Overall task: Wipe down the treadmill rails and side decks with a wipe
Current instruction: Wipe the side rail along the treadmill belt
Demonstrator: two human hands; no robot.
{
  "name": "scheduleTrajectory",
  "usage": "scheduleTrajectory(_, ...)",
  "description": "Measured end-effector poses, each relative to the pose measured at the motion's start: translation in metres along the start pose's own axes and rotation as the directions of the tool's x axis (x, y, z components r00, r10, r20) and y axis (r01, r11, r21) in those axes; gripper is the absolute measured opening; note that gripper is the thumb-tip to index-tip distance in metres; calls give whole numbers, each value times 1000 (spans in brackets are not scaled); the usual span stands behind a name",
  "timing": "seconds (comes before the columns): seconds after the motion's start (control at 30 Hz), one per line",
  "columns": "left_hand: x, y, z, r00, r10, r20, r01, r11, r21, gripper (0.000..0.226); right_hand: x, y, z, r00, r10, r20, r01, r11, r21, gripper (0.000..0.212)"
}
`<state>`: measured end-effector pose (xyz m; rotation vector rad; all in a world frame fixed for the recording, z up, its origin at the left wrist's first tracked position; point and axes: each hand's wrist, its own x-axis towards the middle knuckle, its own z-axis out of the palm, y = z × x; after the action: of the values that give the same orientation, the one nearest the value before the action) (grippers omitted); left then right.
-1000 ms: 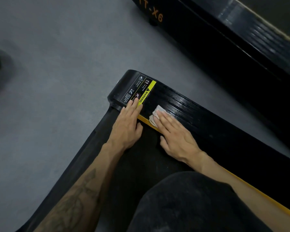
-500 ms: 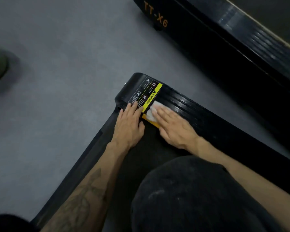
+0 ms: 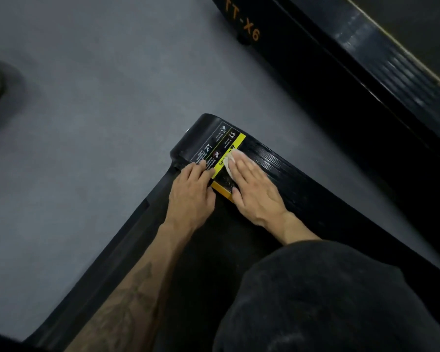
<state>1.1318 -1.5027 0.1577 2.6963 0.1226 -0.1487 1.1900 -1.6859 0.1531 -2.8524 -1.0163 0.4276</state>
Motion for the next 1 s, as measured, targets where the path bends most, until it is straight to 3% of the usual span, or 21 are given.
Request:
scheduleTrajectory(0.13, 1, -3, 2, 1000, -20, 8, 20, 1000, -8, 49, 25, -6, 2, 999, 47, -11, -47, 999, 12, 75)
scheduleTrajectory(0.33, 2, -1, 6, 997, -77, 3, 77, 996, -50, 43, -15, 20, 10, 975, -221, 40, 223, 973, -59, 69)
scheduleTrajectory(0.63, 4, -3, 5, 997, -80, 7, 81, 996, -35, 43, 55, 20, -6, 990, 141, -26, -139, 988, 61, 72)
scheduleTrajectory(0.83, 4, -2, 8, 996, -94, -3, 94, 994, -59, 42, 7, 29, 1, 989, -142, 27, 142, 990, 23, 70)
scheduleTrajectory(0.9, 5, -2, 8, 995, -97, 9, 97, 993, -61, 43, 5, 41, 1, 988, -153, 16, 153, 988, -2, 69)
scheduleTrajectory(1.0, 5, -3, 7, 996, -91, 8, 91, 994, -64, 42, 26, 40, -1, 999, -41, -24, 41, 999, -13, 68)
